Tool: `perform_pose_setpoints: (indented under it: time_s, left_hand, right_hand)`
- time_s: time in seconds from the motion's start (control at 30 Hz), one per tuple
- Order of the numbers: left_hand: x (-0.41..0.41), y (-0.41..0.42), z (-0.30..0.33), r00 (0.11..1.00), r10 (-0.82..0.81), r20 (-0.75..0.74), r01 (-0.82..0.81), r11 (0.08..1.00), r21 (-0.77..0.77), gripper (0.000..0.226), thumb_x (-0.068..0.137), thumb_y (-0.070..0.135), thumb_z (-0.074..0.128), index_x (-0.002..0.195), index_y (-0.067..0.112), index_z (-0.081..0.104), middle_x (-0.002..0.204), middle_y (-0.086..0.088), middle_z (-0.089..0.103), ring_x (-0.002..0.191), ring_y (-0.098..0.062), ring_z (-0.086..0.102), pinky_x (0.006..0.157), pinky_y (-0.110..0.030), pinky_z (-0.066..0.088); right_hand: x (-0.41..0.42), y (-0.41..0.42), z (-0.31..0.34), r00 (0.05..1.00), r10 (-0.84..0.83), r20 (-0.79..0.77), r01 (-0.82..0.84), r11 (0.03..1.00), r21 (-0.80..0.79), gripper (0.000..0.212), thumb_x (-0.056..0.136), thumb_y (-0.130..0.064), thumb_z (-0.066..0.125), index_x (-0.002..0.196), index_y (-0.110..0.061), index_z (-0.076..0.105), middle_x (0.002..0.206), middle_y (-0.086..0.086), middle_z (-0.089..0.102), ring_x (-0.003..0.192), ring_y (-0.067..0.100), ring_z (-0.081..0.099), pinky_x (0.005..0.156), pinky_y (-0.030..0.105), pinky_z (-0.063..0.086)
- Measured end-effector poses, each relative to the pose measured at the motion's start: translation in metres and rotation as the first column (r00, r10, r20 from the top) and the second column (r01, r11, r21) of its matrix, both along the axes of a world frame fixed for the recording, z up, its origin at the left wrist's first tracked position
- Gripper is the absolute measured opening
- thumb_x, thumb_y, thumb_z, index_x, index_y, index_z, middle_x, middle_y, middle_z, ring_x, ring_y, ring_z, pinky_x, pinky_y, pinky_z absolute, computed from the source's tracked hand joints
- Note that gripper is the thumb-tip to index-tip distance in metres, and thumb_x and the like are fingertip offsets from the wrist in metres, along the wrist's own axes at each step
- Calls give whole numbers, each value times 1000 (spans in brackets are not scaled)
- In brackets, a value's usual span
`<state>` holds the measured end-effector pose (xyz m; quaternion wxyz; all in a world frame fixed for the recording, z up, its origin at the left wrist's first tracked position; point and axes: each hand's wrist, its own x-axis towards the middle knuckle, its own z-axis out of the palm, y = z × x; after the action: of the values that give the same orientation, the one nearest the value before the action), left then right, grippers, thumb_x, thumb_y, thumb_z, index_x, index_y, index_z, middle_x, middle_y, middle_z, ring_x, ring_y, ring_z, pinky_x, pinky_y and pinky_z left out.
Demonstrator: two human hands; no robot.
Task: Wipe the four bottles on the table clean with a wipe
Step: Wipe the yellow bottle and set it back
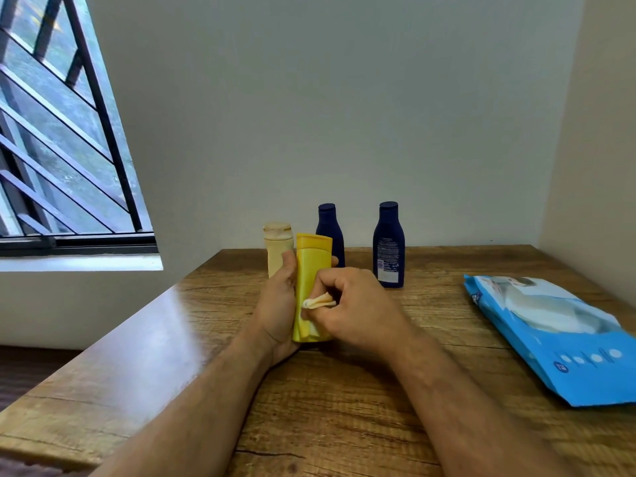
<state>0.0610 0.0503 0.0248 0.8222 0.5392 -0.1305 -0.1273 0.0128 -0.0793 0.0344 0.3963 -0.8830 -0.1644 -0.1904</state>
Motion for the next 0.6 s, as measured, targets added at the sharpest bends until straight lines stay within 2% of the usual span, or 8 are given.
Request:
perform_pose_setpoints:
  time_s: [0.1,0.17,0.23,0.33,0.47,0.53,0.6]
  left_hand:
    - [-2,0,0,999,-32,0,32,999,22,65,102,57,31,126,7,66,122,-23,66,114,-35,64,101,-51,48]
    - [-5,-3,-1,997,-66,37,62,993,100,52,103,51,38,112,15,74,106,-20,71,94,-33,69,85,-48,53]
    - [-8,-8,-3,992,-104,69,92,983,159,46,103,47,41,97,19,77,89,-17,69,73,-29,66,67,-43,53]
    - [-9,-9,-1,992,-113,52,106,986,125,56,104,50,35,91,18,79,84,-17,69,67,-28,63,57,-38,53]
    - [-7,-7,1,998,-34,56,32,998,47,61,102,55,32,97,15,79,97,-18,73,75,-28,68,61,-38,57]
    - [-5,-4,3,999,26,39,-26,1000,13,60,102,55,32,108,11,73,102,-19,74,82,-28,73,68,-40,60]
    - [-4,-2,4,998,52,25,-52,999,11,62,101,57,32,118,9,68,110,-19,74,90,-28,74,75,-41,61]
  right_hand:
    - [-1,1,2,990,-80,118,82,997,-9,21,85,-38,73,74,-28,58,73,-10,63,67,5,59,57,30,53]
    - [0,-1,3,959,-181,219,164,982,96,22,89,-42,68,78,-28,55,69,-10,61,62,5,58,54,30,53]
    - [1,-2,3,919,-276,282,228,955,191,21,93,-42,64,82,-29,52,69,-11,58,62,4,58,50,23,46]
    - [3,-3,4,894,-350,282,287,927,240,20,95,-42,60,84,-30,47,70,-11,57,60,4,57,49,18,38]
    - [4,-5,3,931,-300,210,248,938,242,23,94,-36,64,79,-31,46,72,-10,59,55,4,60,43,17,43]
    - [4,-6,2,964,-204,170,175,969,172,25,90,-31,68,75,-30,48,71,-10,59,60,4,59,48,21,49]
    - [5,-6,0,980,-144,136,133,987,92,24,87,-29,71,74,-27,51,71,-9,60,63,6,58,52,22,47]
